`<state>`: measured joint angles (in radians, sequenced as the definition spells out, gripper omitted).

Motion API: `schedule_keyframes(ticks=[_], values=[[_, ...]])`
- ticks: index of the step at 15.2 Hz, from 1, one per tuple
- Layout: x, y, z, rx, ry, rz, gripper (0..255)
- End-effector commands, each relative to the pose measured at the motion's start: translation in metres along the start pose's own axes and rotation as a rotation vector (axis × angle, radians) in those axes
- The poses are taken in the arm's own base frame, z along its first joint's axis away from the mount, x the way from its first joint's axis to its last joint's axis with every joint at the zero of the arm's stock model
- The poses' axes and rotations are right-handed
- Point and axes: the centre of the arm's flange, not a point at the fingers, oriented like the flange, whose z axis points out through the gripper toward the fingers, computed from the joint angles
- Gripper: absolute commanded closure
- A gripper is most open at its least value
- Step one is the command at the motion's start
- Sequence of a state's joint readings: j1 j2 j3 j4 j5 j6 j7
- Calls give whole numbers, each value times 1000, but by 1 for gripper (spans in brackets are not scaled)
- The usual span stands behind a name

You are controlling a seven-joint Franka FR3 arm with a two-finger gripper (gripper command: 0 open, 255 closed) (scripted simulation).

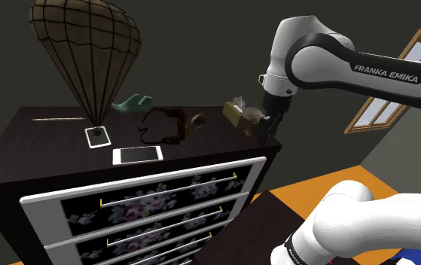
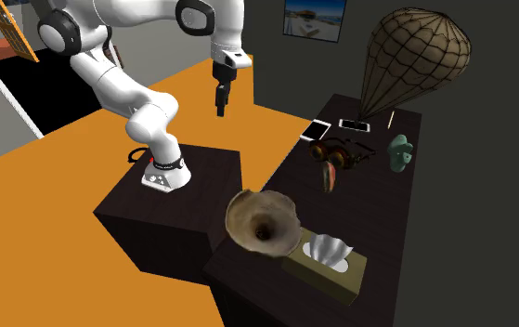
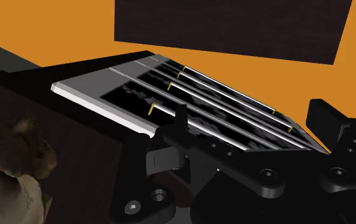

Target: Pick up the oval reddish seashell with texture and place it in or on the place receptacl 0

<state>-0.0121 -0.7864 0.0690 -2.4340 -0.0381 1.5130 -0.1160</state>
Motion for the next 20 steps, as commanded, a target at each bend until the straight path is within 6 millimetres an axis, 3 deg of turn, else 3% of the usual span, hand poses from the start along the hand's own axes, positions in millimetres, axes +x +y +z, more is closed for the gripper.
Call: schedule_keyframes(ticks=[1, 11, 20], values=[[0, 0, 0, 0, 0, 0, 0], [81, 72, 41, -103, 48, -289, 0], [171, 117, 68, -196, 92, -548, 0]])
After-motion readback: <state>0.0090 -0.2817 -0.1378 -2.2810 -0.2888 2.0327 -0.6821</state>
